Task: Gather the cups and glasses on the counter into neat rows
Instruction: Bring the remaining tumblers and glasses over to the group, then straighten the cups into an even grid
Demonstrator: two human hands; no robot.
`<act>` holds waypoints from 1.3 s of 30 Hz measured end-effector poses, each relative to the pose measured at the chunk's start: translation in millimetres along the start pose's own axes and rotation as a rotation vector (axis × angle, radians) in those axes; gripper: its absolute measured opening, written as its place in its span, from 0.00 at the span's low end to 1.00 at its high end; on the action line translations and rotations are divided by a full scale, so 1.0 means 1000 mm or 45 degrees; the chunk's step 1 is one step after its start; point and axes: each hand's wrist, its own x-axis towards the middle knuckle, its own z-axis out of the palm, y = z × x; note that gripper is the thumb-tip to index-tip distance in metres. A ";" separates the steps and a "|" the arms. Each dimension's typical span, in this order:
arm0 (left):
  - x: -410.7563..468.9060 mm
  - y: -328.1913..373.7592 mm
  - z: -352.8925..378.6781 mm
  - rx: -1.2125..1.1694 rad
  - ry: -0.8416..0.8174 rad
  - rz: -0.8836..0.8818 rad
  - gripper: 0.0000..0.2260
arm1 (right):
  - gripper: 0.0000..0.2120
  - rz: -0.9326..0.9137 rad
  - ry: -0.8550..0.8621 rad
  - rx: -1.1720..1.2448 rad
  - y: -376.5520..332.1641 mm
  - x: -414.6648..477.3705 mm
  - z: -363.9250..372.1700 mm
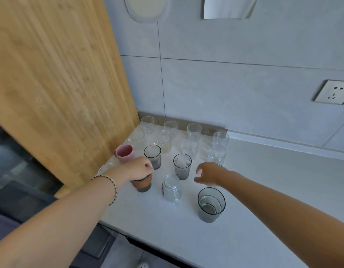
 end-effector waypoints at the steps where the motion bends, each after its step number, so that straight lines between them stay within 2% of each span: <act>1: 0.007 -0.007 -0.009 -0.003 -0.011 -0.002 0.05 | 0.19 -0.002 0.000 0.004 -0.008 0.009 -0.003; 8: 0.088 -0.073 -0.072 0.070 -0.011 -0.004 0.10 | 0.19 0.056 -0.037 0.007 -0.063 0.100 -0.019; 12: 0.156 -0.105 -0.123 0.095 -0.045 0.089 0.05 | 0.20 0.120 -0.038 0.013 -0.098 0.158 -0.037; 18: 0.245 -0.117 -0.163 0.247 -0.064 0.133 0.10 | 0.19 0.221 -0.006 0.053 -0.127 0.232 -0.065; 22: 0.306 -0.122 -0.157 0.289 -0.033 0.104 0.09 | 0.19 0.278 0.024 0.089 -0.130 0.276 -0.074; 24: 0.331 -0.121 -0.152 0.239 0.027 0.086 0.12 | 0.21 0.312 0.069 0.096 -0.129 0.298 -0.077; 26: 0.349 -0.120 -0.143 0.209 0.100 0.035 0.19 | 0.24 0.362 0.145 0.120 -0.126 0.319 -0.079; 29: 0.372 -0.120 -0.127 0.182 0.100 -0.025 0.34 | 0.35 0.463 0.226 0.166 -0.116 0.352 -0.076; 32: 0.393 -0.121 -0.116 0.087 0.067 -0.065 0.46 | 0.43 0.628 0.176 0.210 -0.105 0.381 -0.064; 34: 0.401 -0.120 -0.109 -0.040 0.051 -0.113 0.47 | 0.46 0.730 0.132 0.319 -0.100 0.393 -0.054; 36: 0.406 -0.120 -0.103 -0.142 0.076 -0.120 0.45 | 0.43 0.750 0.163 0.364 -0.096 0.401 -0.044; 39: 0.412 -0.127 -0.100 -0.252 0.166 -0.014 0.40 | 0.40 0.585 0.231 0.316 -0.087 0.404 -0.039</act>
